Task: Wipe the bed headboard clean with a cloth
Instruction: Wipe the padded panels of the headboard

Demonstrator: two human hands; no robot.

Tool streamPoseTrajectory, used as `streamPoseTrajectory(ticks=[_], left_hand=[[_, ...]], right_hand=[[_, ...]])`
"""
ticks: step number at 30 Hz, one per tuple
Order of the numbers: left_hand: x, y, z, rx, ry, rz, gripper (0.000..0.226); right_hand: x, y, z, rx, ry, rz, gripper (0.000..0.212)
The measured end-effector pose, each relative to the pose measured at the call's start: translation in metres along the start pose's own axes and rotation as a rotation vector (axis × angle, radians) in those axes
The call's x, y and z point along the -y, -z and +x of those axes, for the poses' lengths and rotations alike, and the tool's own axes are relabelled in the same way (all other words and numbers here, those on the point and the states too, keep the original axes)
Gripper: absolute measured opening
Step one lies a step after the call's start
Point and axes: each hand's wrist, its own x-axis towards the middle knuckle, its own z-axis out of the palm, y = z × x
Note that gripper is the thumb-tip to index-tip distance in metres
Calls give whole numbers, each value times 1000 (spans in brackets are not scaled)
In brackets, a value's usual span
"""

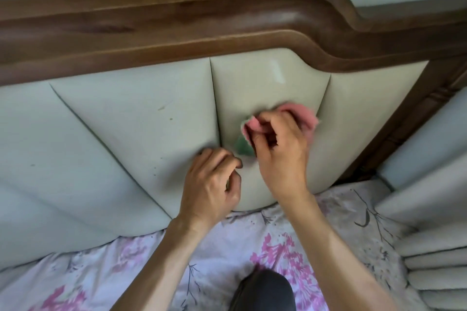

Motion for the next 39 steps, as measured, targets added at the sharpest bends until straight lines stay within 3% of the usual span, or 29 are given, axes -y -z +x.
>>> streamPoseTrajectory(ticks=[2,6,8,10,12,14,16,20,22,26,29,32,34,37,39], left_hand=[[3,1,-5,2,19,-4,14],[6,2,-13,21,31,-13,14],[8,4,-20,11,40,-18,14],[9,6,-26,8,57,-16,14],[12,8,-31,-2,81,6,15],[14,10,-33,-21,110,1,16],[9,9,-33,-48,134,-44,19],[-18,-8,-38,-35,247,-216,23],[-30,-14,-36,-90,409,-396,28],[-38,-35,-17,-210,669,-842,32],[-34,-66,-23,-347,873,-906,24],[-34,-91,-40,-327,1066,-857,21],[-37,-96,-41,-357,1049,-845,14],[-35,-101,-37,-386,888,-862,12],[-28,-112,-47,-394,966,-855,17]], right_hand=[[2,-5,-9,19,14,-56,15],[-3,-1,-58,224,-27,-202,24],[11,-5,-43,164,88,-244,14],[32,-13,-5,30,193,-241,18],[46,-21,28,-101,191,-204,17],[49,-26,28,-121,168,-224,14],[35,-25,-5,-32,163,-229,14],[12,-14,-59,314,-91,14,31],[14,-8,-48,253,-135,165,31],[3,-8,-25,-33,-226,326,16],[-19,-20,-65,13,-408,327,17],[-30,-29,-101,49,-677,393,23],[-29,-31,-102,17,-685,411,14],[-28,-36,-93,-66,-647,521,11],[-34,-43,-104,-98,-726,627,19]])
